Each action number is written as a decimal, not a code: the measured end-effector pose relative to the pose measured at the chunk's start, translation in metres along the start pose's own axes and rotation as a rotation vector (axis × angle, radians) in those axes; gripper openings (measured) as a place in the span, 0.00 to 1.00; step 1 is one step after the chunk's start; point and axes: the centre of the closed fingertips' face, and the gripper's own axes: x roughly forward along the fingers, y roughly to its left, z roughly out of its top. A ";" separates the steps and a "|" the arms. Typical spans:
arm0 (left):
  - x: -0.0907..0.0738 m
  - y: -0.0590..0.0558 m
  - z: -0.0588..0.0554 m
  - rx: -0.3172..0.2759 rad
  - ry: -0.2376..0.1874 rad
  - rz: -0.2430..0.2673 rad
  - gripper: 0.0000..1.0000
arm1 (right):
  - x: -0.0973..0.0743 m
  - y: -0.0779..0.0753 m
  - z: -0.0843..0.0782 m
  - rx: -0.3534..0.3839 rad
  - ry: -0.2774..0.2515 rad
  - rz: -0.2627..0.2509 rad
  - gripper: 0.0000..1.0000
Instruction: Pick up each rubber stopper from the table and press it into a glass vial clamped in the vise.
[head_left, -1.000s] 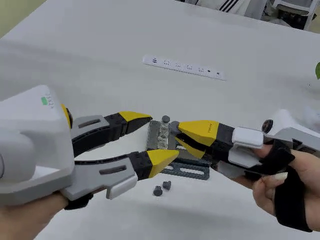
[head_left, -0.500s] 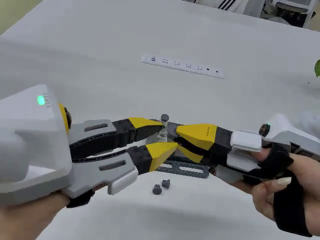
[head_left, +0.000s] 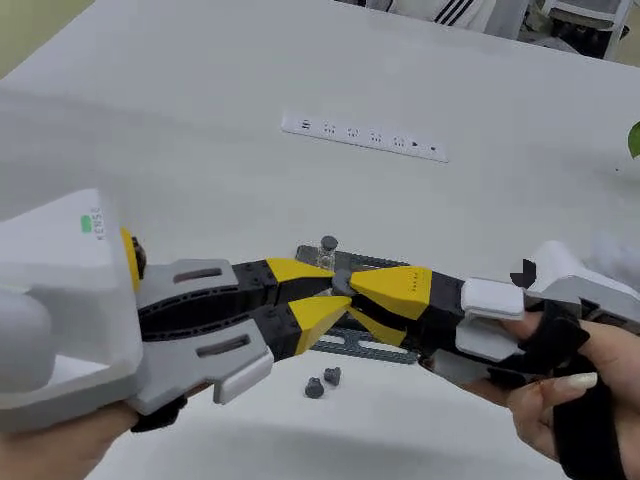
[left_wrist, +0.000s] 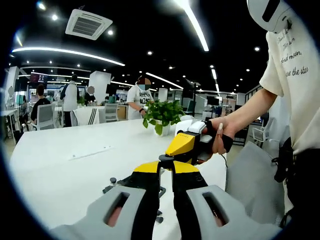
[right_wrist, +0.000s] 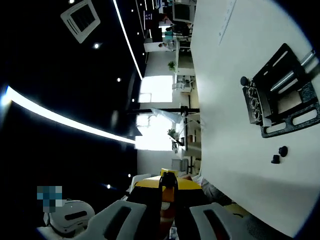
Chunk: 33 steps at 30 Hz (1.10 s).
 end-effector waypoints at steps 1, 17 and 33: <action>-0.001 0.000 -0.001 -0.001 0.006 -0.002 0.05 | 0.000 0.000 0.000 -0.005 0.002 -0.004 0.03; -0.003 -0.004 -0.005 0.019 0.037 0.002 0.04 | 0.001 -0.001 -0.001 -0.153 0.025 -0.031 0.09; 0.000 0.000 -0.021 0.054 0.122 0.038 0.04 | -0.010 -0.006 0.023 -0.966 0.374 -0.426 0.17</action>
